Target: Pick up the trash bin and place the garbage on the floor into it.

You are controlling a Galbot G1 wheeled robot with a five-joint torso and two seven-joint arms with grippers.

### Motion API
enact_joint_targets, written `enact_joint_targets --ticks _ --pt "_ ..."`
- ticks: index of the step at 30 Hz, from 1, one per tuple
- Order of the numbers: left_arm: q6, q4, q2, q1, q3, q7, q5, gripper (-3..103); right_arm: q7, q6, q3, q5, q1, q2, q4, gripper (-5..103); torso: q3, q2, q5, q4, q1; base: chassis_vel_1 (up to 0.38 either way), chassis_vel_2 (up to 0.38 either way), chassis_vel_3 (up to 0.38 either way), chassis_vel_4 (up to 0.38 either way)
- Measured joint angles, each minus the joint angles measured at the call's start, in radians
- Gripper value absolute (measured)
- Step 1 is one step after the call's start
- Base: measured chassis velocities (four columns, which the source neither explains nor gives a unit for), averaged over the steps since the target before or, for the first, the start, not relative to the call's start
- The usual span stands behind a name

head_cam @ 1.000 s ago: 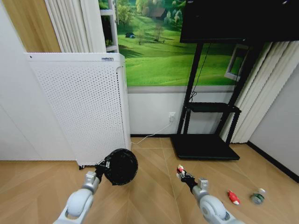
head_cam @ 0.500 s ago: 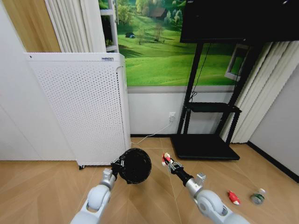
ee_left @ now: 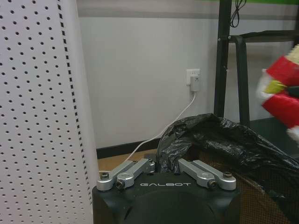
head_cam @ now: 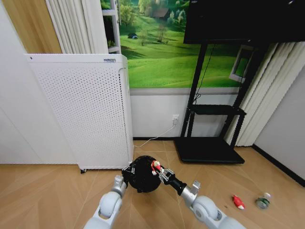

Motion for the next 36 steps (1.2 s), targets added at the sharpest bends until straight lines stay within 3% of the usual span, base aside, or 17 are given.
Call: enact_joint_targets --ticks 2,10,11,14,16,18,22,30,36 --pt "0.0 0.0 -0.01 0.0 0.007 0.0 0.006 7 -0.007 -0.007 -0.007 -0.005 0.016 0.003 -0.002 28 0.0 0.0 0.0 -0.0001 0.0 0.0 0.0 0.0 0.0" --pt "-0.002 0.003 -0.021 -0.011 0.011 0.005 0.009 7 -0.018 -0.023 -0.003 -0.02 0.017 0.0 0.002 60 0.0 0.0 0.0 -0.0002 0.0 0.0 0.0 0.0 0.0" --pt "-0.002 0.003 -0.021 -0.011 0.011 0.005 0.009 7 -0.018 -0.023 -0.003 -0.02 0.017 0.0 0.002 60 0.0 0.0 0.0 -0.0002 0.0 0.0 0.0 0.0 0.0" --pt "-0.004 0.003 -0.016 -0.012 0.008 0.01 0.009 7 -0.018 -0.023 0.001 -0.031 0.012 0.0 0.0 77 0.0 0.0 0.0 -0.0002 0.0 0.0 0.0 0.0 0.0" --pt "-0.004 0.002 -0.015 -0.012 0.007 0.01 0.009 7 -0.018 -0.023 0.003 -0.033 0.011 0.001 -0.001 77 0.0 0.0 0.0 -0.0002 0.0 0.0 0.0 0.0 0.0" --pt "-0.004 -0.003 -0.015 -0.01 0.004 0.011 0.009 7 -0.016 -0.023 0.008 -0.036 0.008 0.001 -0.002 88 0.0 0.0 0.0 -0.0002 0.0 0.0 0.0 0.0 0.0" --pt "-0.005 -0.016 -0.016 0.003 -0.005 0.012 0.012 7 0.008 -0.024 0.024 -0.038 0.006 0.005 -0.004 99 0.0 0.0 -0.0001 -0.0002 0.0 0.0 0.0 0.0 0.0" --pt "-0.013 -0.075 -0.004 0.078 -0.075 0.014 0.015 7 0.068 -0.04 0.135 -0.065 0.003 0.059 -0.108 100 0.0 0.0 -0.0001 -0.0001 0.0 0.0 0.0 0.0 0.0" --pt "-0.015 -0.174 0.048 0.189 -0.169 0.017 0.013 7 0.155 -0.086 0.29 -0.101 -0.01 0.102 -0.17 100 0.0 0.0 -0.0002 -0.0002 0.0 0.0 0.0 0.0 0.0"
